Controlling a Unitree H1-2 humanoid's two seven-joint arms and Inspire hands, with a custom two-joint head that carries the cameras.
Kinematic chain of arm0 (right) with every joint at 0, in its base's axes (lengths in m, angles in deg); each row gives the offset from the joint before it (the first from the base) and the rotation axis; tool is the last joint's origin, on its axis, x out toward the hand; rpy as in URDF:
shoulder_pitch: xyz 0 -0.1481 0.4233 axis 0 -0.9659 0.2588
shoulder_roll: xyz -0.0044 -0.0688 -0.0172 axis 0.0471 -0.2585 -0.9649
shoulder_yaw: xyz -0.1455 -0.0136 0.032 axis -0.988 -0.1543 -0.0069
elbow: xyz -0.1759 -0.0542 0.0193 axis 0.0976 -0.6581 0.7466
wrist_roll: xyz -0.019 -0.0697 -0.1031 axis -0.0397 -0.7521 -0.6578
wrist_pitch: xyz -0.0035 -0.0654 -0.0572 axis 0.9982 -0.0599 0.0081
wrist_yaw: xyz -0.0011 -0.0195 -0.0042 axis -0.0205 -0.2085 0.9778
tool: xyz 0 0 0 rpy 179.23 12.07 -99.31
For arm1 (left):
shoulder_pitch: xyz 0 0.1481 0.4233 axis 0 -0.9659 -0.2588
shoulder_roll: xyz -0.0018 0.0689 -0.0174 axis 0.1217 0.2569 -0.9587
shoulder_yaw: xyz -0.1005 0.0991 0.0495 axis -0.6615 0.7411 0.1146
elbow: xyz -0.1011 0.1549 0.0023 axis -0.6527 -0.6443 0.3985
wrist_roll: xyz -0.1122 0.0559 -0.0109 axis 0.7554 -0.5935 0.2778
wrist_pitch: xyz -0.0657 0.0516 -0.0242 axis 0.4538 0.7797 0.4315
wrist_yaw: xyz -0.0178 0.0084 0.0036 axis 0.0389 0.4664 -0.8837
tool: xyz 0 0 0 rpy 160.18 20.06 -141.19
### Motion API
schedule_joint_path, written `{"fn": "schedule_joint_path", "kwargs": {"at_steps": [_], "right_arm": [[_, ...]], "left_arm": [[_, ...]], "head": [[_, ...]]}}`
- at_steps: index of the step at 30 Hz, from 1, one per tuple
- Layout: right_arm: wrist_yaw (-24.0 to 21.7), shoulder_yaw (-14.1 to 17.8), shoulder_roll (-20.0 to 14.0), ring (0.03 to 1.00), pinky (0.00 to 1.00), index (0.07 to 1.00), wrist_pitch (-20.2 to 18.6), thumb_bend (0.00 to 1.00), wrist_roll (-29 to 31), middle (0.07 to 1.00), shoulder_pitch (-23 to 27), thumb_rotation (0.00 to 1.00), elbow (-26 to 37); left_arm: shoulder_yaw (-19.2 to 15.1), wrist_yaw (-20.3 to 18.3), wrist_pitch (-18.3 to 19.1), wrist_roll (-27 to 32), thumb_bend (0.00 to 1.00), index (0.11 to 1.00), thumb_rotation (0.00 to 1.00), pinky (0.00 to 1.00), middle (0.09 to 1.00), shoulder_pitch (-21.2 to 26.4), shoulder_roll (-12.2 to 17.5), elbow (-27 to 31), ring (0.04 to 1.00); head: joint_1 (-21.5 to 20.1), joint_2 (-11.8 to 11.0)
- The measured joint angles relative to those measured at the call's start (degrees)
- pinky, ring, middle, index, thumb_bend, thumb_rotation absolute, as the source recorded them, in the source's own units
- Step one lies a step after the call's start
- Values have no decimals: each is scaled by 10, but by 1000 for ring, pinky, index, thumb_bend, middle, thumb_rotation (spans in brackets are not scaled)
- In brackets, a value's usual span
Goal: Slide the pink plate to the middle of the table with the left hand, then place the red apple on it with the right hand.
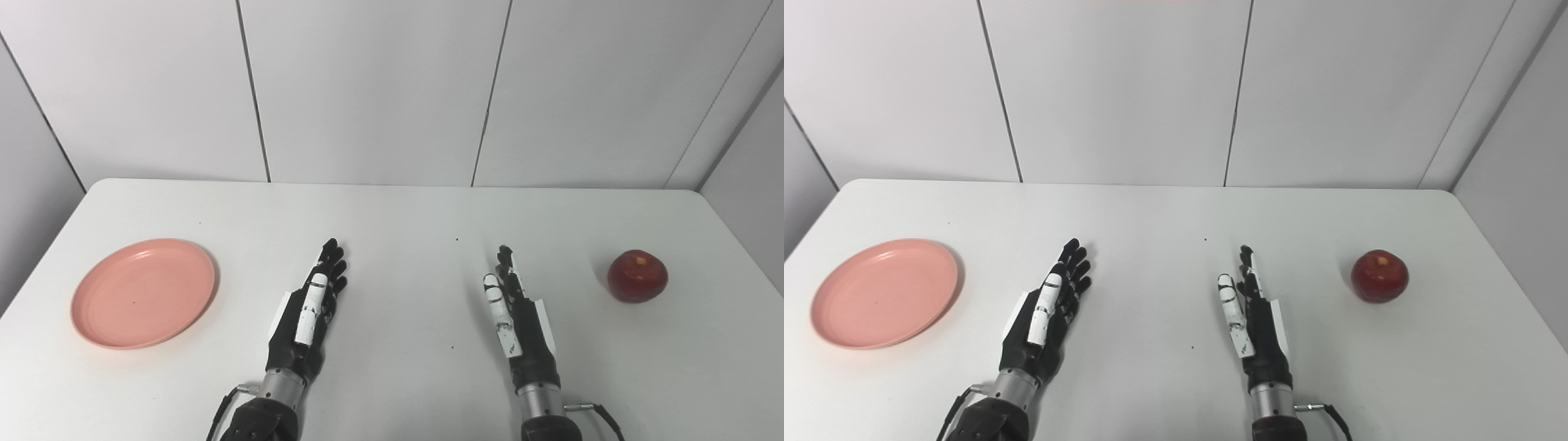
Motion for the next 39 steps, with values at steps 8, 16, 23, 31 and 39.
{"fn": "schedule_joint_path", "kwargs": {"at_steps": [8, 16, 23, 31, 39], "right_arm": [[-1, 0, -1, 983, 951, 986, 0, 288, -3, 988, 0, 1000, 0], [-4, 1, -2, 993, 973, 989, 0, 255, 3, 991, 0, 1000, 0], [-14, 15, -15, 999, 996, 1000, 2, 224, 37, 998, 1, 1000, -7], [-27, 24, -33, 1000, 1000, 1000, 27, 188, 75, 1000, 11, 1000, -22], [-36, 27, -37, 1000, 1000, 999, 39, 139, 90, 1000, 13, 1000, -25]], "left_arm": [[1, 2, 0, -1, 346, 1000, 1000, 1000, 1000, 0, 0, 0, 1000], [3, 3, 0, -3, 358, 1000, 1000, 1000, 1000, 0, 0, 0, 1000], [15, 13, -9, -25, 364, 993, 1000, 1000, 1000, 0, -13, -9, 1000], [27, 29, -27, -49, 318, 969, 1000, 974, 985, 8, -38, -35, 982], [32, 41, -35, -65, 291, 956, 1000, 944, 970, 16, -43, -48, 967]], "head": [[0, 1], [43, -22], [117, -51], [169, -74], [179, -80]]}}
